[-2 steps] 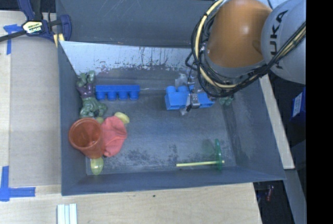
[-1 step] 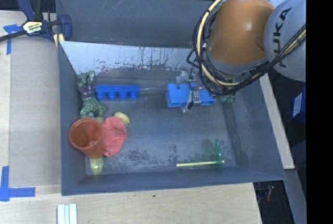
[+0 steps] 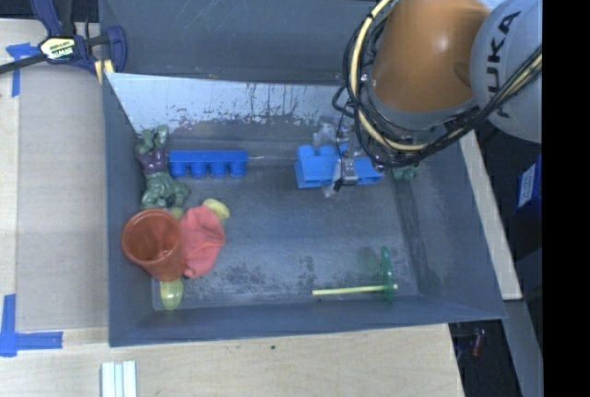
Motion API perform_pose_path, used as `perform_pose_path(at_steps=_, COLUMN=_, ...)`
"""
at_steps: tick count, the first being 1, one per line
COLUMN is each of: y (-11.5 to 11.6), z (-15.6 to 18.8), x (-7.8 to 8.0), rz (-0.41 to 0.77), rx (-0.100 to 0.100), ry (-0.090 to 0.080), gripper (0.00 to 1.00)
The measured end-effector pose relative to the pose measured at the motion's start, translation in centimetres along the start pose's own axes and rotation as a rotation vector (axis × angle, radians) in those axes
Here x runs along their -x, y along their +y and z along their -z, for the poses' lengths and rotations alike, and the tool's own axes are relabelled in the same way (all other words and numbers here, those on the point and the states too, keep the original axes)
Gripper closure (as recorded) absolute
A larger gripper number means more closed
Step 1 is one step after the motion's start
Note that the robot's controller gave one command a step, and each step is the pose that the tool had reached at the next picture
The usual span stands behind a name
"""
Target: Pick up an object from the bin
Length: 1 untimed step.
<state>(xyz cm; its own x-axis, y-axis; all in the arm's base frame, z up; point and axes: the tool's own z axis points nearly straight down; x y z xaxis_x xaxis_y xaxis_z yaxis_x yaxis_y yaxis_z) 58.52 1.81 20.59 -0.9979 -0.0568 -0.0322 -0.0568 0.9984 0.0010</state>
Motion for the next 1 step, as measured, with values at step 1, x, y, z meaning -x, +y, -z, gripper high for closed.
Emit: perform_pose_path(at_steps=1, y=0.0, z=0.64, x=-0.05, rz=0.0, rx=0.0, ry=0.004, gripper=1.0)
